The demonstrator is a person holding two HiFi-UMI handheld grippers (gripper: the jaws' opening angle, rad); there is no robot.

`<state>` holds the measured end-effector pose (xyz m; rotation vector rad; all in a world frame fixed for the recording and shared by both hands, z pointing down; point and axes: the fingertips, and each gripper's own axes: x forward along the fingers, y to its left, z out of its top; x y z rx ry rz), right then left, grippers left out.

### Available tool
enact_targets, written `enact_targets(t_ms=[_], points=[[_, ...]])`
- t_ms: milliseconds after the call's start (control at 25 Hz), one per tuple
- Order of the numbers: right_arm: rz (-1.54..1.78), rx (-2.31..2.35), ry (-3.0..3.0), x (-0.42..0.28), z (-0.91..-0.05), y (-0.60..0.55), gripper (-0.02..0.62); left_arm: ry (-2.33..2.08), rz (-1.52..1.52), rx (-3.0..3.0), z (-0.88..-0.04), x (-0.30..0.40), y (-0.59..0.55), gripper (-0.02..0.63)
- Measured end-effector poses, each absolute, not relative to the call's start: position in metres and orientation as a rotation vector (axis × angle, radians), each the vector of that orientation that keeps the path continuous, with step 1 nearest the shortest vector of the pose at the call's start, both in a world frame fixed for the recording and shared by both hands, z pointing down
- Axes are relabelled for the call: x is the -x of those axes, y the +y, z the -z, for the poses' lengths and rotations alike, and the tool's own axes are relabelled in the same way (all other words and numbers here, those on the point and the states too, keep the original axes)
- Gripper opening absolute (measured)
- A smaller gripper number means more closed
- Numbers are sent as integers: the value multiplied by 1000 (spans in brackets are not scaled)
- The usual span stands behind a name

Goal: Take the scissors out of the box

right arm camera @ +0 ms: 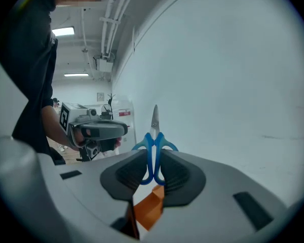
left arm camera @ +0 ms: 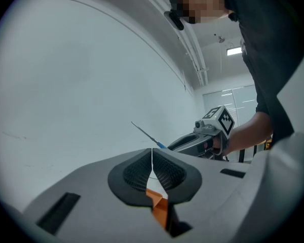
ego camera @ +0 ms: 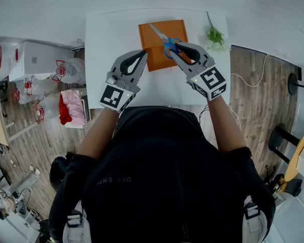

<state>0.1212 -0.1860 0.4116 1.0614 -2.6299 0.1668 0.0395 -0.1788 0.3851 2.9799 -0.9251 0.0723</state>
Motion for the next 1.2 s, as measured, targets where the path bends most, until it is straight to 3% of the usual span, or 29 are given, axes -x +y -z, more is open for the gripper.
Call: enact_targets(t_ms=[520,1200], points=[[-74,-1241,-2927,-122,-331,-166,92,-862,50,-3027,-340,-51,-178,21],[-47,-1312,-2917,-132,-333,-160,92,-816,94,-3048,-335,-63,-170,21]])
